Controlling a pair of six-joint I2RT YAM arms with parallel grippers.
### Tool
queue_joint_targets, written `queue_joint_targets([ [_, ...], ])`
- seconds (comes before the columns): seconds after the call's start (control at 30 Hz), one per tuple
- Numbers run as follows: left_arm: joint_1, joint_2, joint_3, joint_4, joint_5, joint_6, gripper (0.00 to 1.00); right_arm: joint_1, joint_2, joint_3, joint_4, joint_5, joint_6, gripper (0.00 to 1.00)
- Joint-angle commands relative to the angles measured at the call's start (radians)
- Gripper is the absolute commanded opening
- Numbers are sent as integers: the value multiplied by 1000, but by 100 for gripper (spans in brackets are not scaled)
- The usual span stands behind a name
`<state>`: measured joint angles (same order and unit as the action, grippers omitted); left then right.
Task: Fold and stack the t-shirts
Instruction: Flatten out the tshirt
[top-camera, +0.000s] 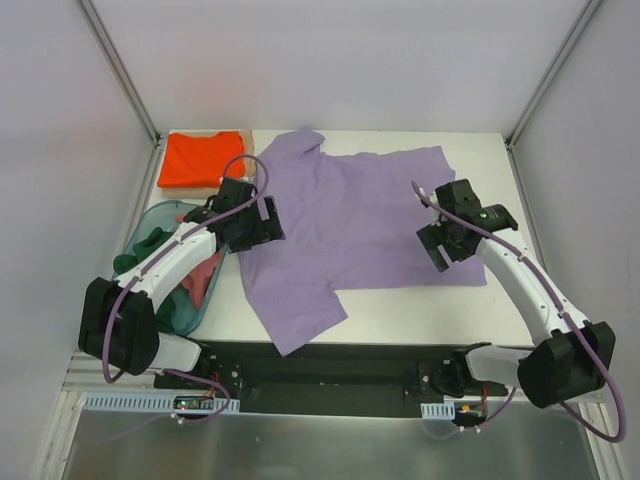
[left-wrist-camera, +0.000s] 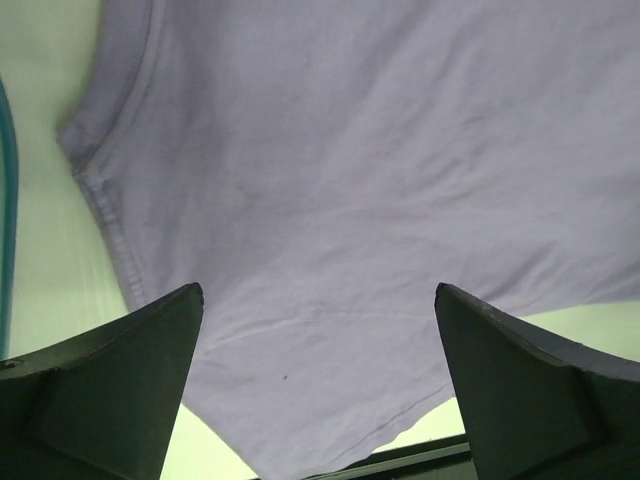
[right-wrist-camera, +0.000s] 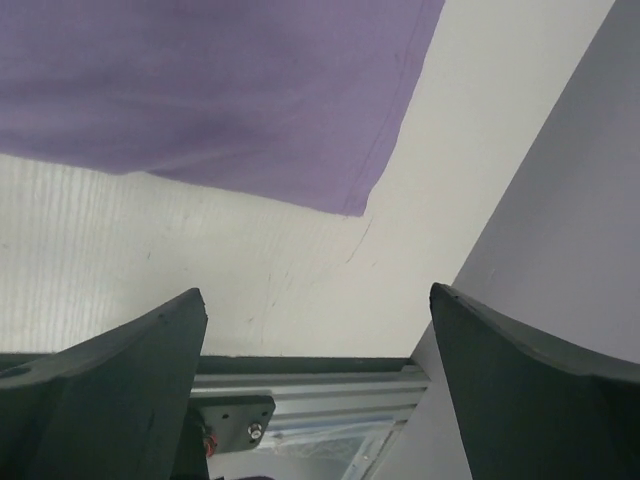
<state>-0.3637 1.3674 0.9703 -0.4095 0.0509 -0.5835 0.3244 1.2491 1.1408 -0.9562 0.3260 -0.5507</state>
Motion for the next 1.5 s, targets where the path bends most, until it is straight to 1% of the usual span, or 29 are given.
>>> queue_joint_targets([
  [0.0,-38,-39,65,-5,15,-4,99,-5,-82,-45,149,105,136,96],
  [0.1,-55,-56,77,-2,23,-6,99,-36,-181,-91,298,145,271,96],
  [0.17,-81,-48,88,4,7,-12,99,-67,-247,-162,441,137,445,96],
  [0.2,-96,-36,91,12,-5,-21,99,-85,-276,-209,502,70,536,96],
  [0.27,-119,-4,93,50,-16,-26,99,-113,-309,-321,691,-113,627,96],
  [0.3,-123,18,93,85,-16,-29,99,-117,-310,-373,776,-180,684,96],
  [0.37,-121,74,105,148,-2,-35,99,-122,-266,-453,925,-243,773,96],
  [0.4,-119,120,125,161,-6,-38,99,-122,-223,-461,979,-255,793,96],
  [0.43,-119,149,142,175,-9,-39,99,-120,-174,-448,994,-248,808,96],
  [0.57,-107,292,215,199,15,-45,99,-122,80,-319,961,-251,824,96],
  [0.63,-104,347,235,199,15,-58,99,-123,194,-264,892,-216,866,96],
  [0.7,-98,390,238,199,39,-70,99,-125,242,-256,844,-162,935,96],
  [0.8,-96,421,214,201,64,-81,99,-128,239,-300,841,-137,976,96],
  [0.87,-96,427,190,202,79,-85,99,-131,224,-325,812,-119,989,96],
  [0.97,-96,429,144,216,130,-96,99,-157,181,-377,725,-122,1077,96],
  [1.03,-96,424,105,235,173,-95,99,-172,141,-449,725,-134,1107,96],
  [1.17,-96,381,33,238,190,-101,99,-199,43,-556,725,-179,1115,96],
  [1.23,-98,346,-11,244,213,-102,99,-205,-46,-620,726,-197,1123,96],
  [1.33,-104,290,-91,270,244,-108,99,-212,-195,-706,706,-180,1135,96],
  [1.47,-118,242,-163,290,270,-115,99,-229,-384,-788,623,-142,1149,96],
])
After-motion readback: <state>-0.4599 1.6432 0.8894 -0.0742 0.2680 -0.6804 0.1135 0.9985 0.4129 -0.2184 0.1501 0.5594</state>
